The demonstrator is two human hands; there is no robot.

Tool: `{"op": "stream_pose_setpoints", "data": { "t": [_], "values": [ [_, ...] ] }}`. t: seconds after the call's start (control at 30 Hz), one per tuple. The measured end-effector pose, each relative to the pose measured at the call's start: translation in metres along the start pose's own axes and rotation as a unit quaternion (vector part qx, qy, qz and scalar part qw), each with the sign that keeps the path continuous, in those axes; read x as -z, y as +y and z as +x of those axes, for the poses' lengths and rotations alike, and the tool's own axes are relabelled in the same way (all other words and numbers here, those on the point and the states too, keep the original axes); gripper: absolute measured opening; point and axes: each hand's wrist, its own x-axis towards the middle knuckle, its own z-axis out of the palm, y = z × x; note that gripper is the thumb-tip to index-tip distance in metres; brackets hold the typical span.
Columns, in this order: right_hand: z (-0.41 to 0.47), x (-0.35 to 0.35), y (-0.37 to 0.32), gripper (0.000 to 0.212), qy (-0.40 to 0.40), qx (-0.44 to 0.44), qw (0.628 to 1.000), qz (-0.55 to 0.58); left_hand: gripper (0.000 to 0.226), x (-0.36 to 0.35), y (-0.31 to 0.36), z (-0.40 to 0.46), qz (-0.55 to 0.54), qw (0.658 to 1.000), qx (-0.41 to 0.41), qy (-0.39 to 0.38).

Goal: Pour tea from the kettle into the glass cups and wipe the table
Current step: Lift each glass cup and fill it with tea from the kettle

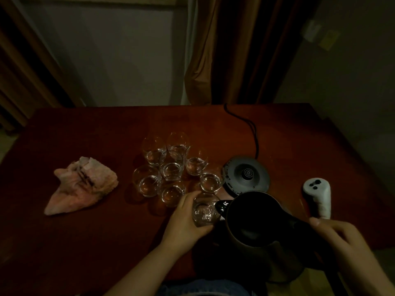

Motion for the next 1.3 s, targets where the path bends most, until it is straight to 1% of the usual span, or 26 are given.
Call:
{"op": "stream_pose_setpoints", "data": {
  "t": [0.1,0.13,0.2,0.23,0.27,0.3,0.33,0.37,0.43,0.47,0.5,0.53,0.63,0.73,0.83,0.97,1.03,1.2,1.3],
  "values": [
    [-0.004,-0.002,-0.004,0.096,0.006,0.009,1.0,-0.01,0.077,0.002,0.0,0.0,0.004,1.0,-0.001,0.006],
    [-0.004,-0.001,-0.004,0.102,0.003,0.016,1.0,-0.018,0.077,0.002,0.0,0.0,0.006,1.0,-0.001,0.008],
    [-0.005,0.0,-0.004,0.125,-0.004,0.025,0.999,-0.036,0.078,0.002,0.0,-0.001,0.012,1.0,-0.001,0.01],
    [-0.006,0.0,-0.004,0.132,-0.002,0.026,0.999,-0.042,0.078,0.002,0.001,-0.001,0.015,1.0,0.002,0.011],
    [-0.006,0.0,-0.003,0.133,0.0,0.027,0.999,-0.043,0.078,0.001,0.002,-0.001,0.015,1.0,0.003,0.012],
    [-0.005,0.0,-0.003,0.13,0.002,0.03,0.999,-0.041,0.078,0.001,0.002,-0.002,0.015,1.0,0.004,0.014],
    [-0.005,-0.001,-0.004,0.122,0.004,0.035,0.999,-0.038,0.079,0.001,0.003,-0.002,0.015,1.0,0.004,0.015],
    [-0.006,-0.001,-0.005,0.109,0.001,0.042,0.999,-0.033,0.079,0.001,0.004,-0.002,0.017,1.0,0.005,0.017],
    [-0.008,-0.002,-0.008,0.069,-0.008,0.047,0.999,-0.022,0.079,0.001,0.004,-0.002,0.016,1.0,0.007,0.02],
    [-0.007,-0.001,-0.008,0.055,-0.008,0.044,0.999,-0.021,0.078,0.001,0.005,-0.002,0.013,1.0,0.007,0.022],
    [-0.005,-0.001,-0.008,0.046,-0.008,0.039,0.999,-0.023,0.077,0.001,0.005,-0.003,0.013,1.0,0.007,0.023],
    [-0.005,-0.001,-0.009,0.043,-0.01,0.036,0.999,-0.027,0.077,0.001,0.005,-0.003,0.016,1.0,0.008,0.023],
    [-0.003,0.0,-0.011,0.057,-0.011,0.044,0.998,-0.049,0.08,0.0,0.003,-0.003,0.023,0.999,0.013,0.025],
    [-0.003,0.0,-0.012,0.05,-0.009,0.043,0.999,-0.025,0.081,0.0,0.004,-0.004,0.021,0.999,0.01,0.029],
    [0.001,0.001,-0.008,0.049,-0.001,0.053,0.998,-0.035,0.079,0.0,0.006,-0.004,0.012,0.999,0.004,0.033],
    [-0.002,0.003,-0.011,0.055,-0.014,0.056,0.997,-0.048,0.077,-0.001,0.007,-0.005,0.001,0.999,0.003,0.035],
    [-0.003,0.004,-0.013,0.052,-0.01,0.054,0.997,-0.047,0.076,-0.002,0.008,-0.005,-0.004,0.999,0.001,0.034],
    [-0.004,0.002,-0.018,0.034,-0.01,0.052,0.998,-0.041,0.074,-0.002,0.009,-0.005,-0.016,0.999,0.003,0.035],
    [-0.006,0.004,-0.018,0.039,-0.014,0.051,0.997,-0.048,0.074,-0.002,0.007,-0.006,-0.021,0.999,0.008,0.033]
  ]
}}
